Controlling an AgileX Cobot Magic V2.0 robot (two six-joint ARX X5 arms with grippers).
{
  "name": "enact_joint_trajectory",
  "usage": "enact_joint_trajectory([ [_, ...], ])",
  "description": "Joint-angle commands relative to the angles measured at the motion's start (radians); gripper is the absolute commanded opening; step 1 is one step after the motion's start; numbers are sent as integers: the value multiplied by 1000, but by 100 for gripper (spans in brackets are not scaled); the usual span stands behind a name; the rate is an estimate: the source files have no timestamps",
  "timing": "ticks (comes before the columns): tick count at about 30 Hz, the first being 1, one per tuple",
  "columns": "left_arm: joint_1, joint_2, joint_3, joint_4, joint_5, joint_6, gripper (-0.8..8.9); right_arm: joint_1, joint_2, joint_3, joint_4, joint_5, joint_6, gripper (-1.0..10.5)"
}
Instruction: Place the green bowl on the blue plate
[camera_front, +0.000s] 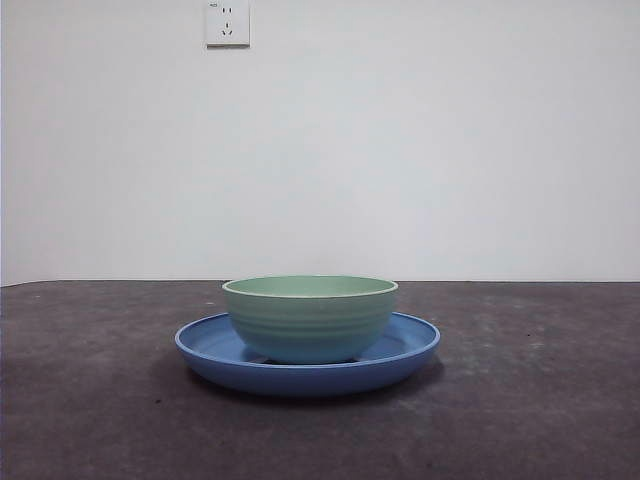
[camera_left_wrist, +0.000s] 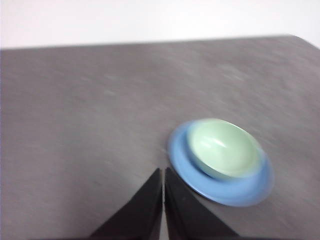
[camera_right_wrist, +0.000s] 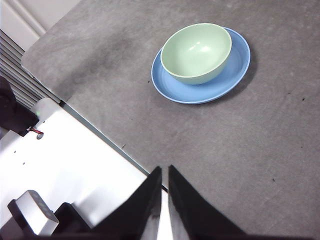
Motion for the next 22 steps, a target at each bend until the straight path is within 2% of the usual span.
enact_joint_trajectory([
  [1, 64, -13, -81, 103, -2, 66, 7, 6, 2, 16, 11, -3, -11, 19],
  [7, 189, -85, -336, 347, -21, 98, 7, 6, 2, 16, 11, -3, -11, 19],
  [10, 212, -140, -460, 435, -72, 94, 7, 6, 2, 16, 11, -3, -11, 19],
  [13, 225, -198, -575, 507, -82, 68, 7, 6, 2, 16, 11, -3, -11, 19],
  [17, 240, -274, -698, 565, -85, 35, 7, 6, 2, 16, 11, -3, -11, 19],
  [22, 240, -317, -773, 563, -85, 28, 7, 6, 2, 16, 11, -3, -11, 19],
])
